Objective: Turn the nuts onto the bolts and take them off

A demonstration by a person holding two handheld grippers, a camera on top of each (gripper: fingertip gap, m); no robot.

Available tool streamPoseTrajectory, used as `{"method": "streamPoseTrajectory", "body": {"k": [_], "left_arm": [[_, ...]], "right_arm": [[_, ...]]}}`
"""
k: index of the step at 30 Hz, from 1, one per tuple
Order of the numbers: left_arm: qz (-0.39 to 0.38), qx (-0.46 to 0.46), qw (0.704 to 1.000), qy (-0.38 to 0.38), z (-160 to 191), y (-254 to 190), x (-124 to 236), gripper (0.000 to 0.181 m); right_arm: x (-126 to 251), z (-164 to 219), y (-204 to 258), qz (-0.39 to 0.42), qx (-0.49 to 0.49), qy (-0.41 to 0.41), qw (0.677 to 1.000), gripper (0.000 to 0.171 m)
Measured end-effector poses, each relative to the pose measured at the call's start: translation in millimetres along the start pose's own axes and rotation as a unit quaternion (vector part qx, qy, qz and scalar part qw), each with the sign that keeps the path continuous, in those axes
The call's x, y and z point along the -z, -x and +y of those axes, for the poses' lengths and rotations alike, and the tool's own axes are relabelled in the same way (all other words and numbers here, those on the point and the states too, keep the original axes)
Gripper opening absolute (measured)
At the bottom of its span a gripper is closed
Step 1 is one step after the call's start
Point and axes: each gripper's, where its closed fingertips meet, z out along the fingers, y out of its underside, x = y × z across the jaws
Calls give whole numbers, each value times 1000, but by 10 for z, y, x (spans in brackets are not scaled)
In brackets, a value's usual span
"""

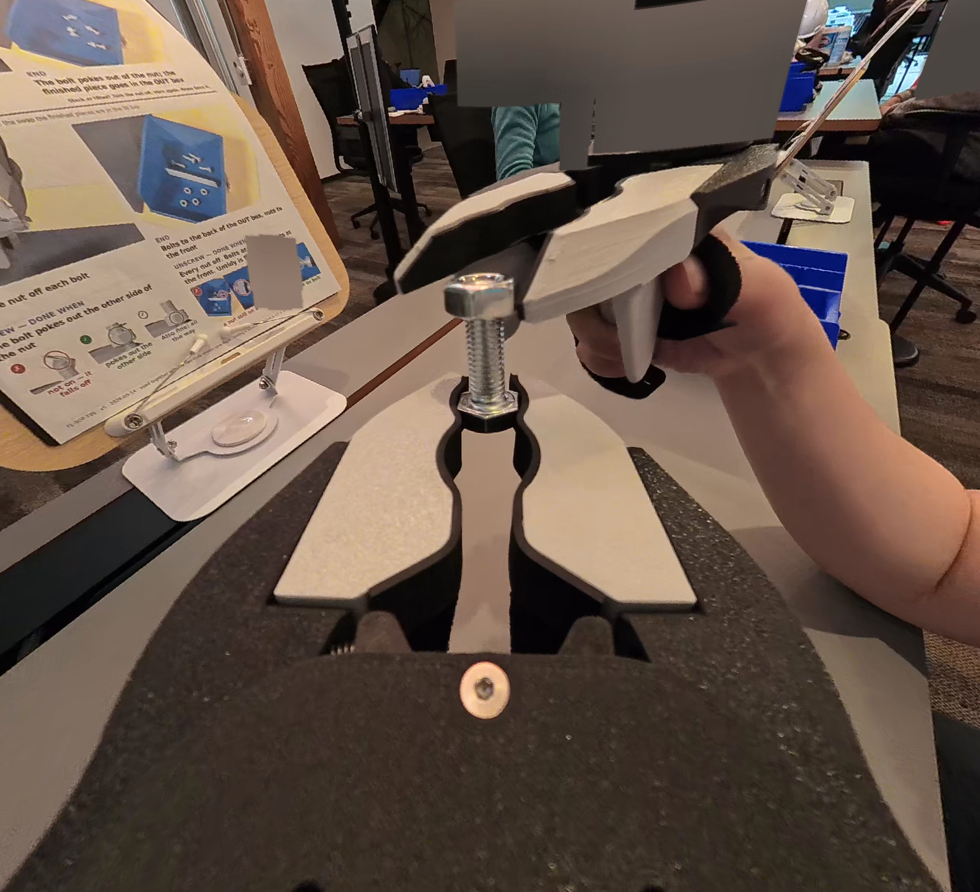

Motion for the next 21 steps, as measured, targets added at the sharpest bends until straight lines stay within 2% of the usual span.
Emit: {"method": "streamPoseTrajectory", "body": {"k": [16,21], "left_arm": [[4,-3,1000,-1,-12,-27,10,14],[7,-4,1000,3,9,-50,-14,14]], "right_arm": [[112,-108,63,1,19,-13,1000,41],[29,-57,144,-8,26,5,1000,41]]}}
